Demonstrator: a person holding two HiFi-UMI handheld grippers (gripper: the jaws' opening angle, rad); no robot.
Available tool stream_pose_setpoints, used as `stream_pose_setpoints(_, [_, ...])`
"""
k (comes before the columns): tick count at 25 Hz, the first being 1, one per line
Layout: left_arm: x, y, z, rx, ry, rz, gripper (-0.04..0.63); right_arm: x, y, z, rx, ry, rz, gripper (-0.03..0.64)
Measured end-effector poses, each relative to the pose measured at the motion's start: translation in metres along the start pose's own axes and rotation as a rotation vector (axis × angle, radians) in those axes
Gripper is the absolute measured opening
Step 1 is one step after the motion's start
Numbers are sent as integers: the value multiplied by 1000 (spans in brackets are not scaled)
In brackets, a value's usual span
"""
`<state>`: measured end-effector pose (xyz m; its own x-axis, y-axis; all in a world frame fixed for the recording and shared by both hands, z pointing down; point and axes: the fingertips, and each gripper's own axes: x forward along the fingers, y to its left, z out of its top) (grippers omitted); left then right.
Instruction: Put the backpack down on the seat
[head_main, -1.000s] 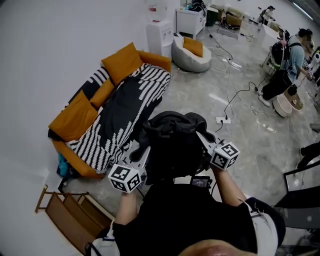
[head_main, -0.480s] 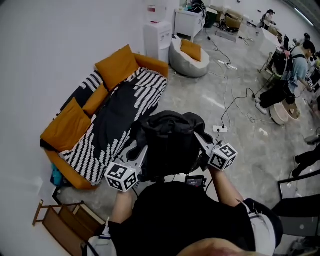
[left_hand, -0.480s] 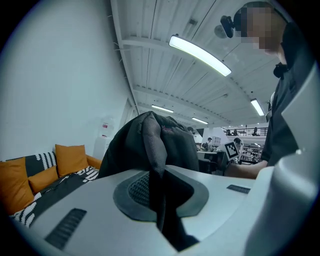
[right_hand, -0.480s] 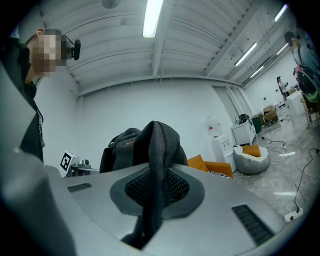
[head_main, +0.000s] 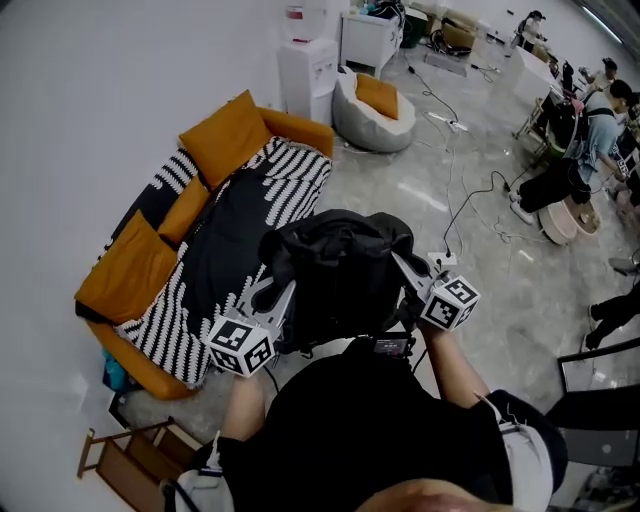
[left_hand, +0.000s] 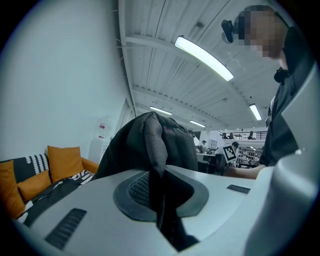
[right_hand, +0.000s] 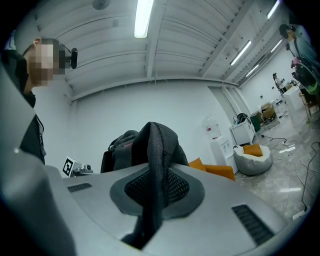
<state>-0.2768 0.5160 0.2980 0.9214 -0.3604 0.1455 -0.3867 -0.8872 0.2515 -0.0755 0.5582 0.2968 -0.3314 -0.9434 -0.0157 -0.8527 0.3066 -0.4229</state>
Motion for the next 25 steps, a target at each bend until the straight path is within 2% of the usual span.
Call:
stream_pose_setpoints(9, [35,61,7,-60,7,38,38,60,-32,2,24,31,7,48])
stream_pose_setpoints(16, [79,106,17,-67,30,93,38,113,-80,7,55,57,46,48])
stream_pose_setpoints(20, [114,139,30,-58,34,142,38,154,-112,22,38,78,76,48])
stream_pose_setpoints(25, [159,179,40,-83,33,180,38,199,-154,39,-4,102,100,48])
